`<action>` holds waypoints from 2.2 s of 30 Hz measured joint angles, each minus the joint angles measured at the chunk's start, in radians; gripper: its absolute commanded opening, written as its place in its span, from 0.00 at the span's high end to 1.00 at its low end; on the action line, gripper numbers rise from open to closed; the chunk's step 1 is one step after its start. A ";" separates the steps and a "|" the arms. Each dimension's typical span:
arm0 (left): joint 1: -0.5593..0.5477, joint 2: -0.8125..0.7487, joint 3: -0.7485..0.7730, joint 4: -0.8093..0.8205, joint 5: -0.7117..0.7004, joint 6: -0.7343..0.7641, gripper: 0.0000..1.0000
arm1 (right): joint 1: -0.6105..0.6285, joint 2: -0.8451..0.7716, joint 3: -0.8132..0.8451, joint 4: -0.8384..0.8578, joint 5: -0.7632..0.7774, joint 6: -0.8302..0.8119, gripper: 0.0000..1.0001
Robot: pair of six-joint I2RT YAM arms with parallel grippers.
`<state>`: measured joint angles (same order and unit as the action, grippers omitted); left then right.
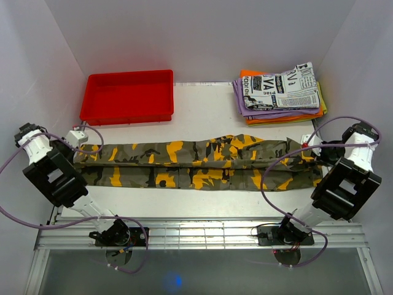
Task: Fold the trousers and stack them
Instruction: Fold the trousers
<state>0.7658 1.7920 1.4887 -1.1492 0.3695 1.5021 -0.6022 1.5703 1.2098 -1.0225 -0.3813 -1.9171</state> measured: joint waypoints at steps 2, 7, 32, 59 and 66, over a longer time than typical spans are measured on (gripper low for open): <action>0.011 -0.016 -0.066 0.008 -0.029 0.027 1.00 | -0.028 -0.027 -0.036 0.000 0.009 -0.021 0.92; 0.042 -0.018 -0.249 0.082 -0.130 0.087 1.00 | -0.058 -0.037 -0.187 0.078 0.078 -0.050 0.92; -0.093 -0.199 -0.080 0.031 0.079 -0.002 0.12 | -0.027 -0.172 -0.063 -0.006 0.113 -0.064 0.13; -1.342 -0.213 -0.434 0.440 0.187 -0.914 0.32 | 0.333 -0.530 -0.595 0.077 0.045 0.057 0.39; -1.342 -0.183 -0.491 0.496 0.143 -0.986 0.31 | 0.402 -0.545 -0.652 0.181 0.050 0.157 0.41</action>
<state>-0.5766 1.6093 0.9977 -0.6533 0.5121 0.5156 -0.1997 1.0252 0.5583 -0.8417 -0.3309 -1.7599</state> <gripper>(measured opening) 0.691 0.593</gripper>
